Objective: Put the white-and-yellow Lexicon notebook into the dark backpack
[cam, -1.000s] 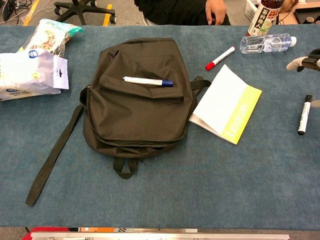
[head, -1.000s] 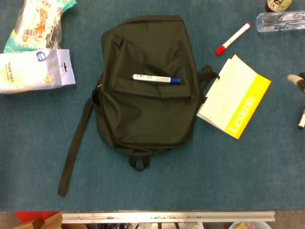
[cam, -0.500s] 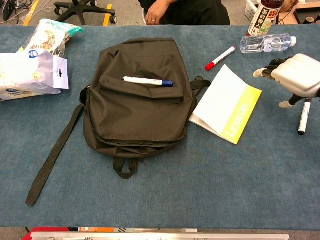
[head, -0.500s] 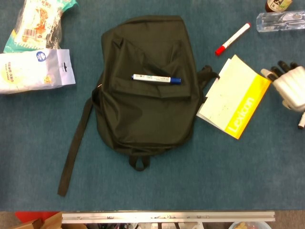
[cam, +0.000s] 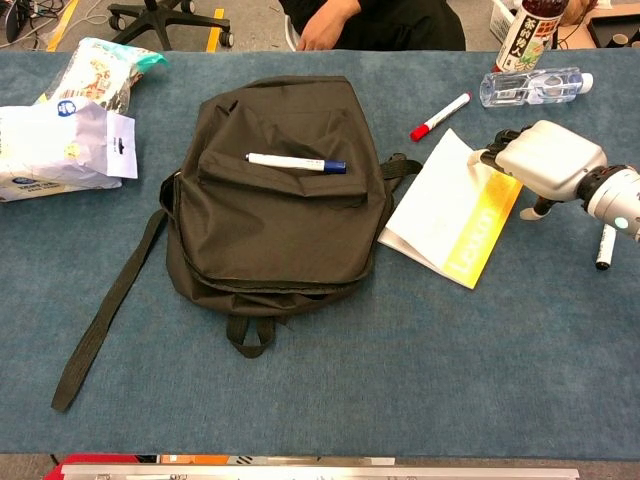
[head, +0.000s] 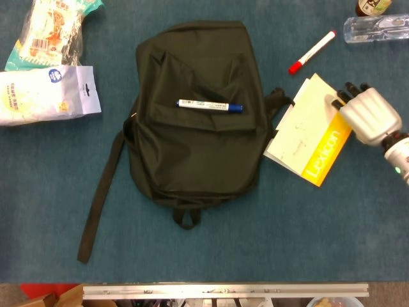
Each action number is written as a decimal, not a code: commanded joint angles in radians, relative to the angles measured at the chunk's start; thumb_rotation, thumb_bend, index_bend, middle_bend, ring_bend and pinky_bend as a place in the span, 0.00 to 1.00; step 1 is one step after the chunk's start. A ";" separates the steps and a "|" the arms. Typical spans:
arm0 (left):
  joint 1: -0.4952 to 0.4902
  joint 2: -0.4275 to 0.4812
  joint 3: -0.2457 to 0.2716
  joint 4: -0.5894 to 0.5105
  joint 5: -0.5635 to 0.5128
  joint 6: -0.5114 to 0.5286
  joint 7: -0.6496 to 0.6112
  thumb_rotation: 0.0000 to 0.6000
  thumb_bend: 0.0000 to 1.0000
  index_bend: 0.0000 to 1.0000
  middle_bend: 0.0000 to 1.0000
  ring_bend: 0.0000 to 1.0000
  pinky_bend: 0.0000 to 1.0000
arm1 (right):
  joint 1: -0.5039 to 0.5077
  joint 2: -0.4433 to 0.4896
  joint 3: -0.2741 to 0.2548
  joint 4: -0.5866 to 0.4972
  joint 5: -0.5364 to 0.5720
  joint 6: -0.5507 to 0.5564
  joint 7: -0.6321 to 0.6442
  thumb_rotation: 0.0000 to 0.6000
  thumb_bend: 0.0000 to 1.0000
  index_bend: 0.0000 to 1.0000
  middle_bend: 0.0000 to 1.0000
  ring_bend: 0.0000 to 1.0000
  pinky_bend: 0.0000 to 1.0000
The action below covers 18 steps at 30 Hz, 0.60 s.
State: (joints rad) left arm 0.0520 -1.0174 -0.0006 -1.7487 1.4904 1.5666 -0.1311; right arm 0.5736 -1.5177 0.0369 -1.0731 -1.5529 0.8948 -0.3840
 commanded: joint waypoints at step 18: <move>0.002 0.008 -0.001 0.004 -0.004 -0.010 -0.025 1.00 0.38 0.16 0.14 0.06 0.09 | 0.052 -0.033 -0.005 -0.002 0.036 -0.026 -0.013 1.00 0.15 0.18 0.29 0.19 0.37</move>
State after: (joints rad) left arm 0.0536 -1.0095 -0.0015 -1.7450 1.4865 1.5569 -0.1552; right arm 0.6239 -1.5521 0.0327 -1.0714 -1.5168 0.8664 -0.4013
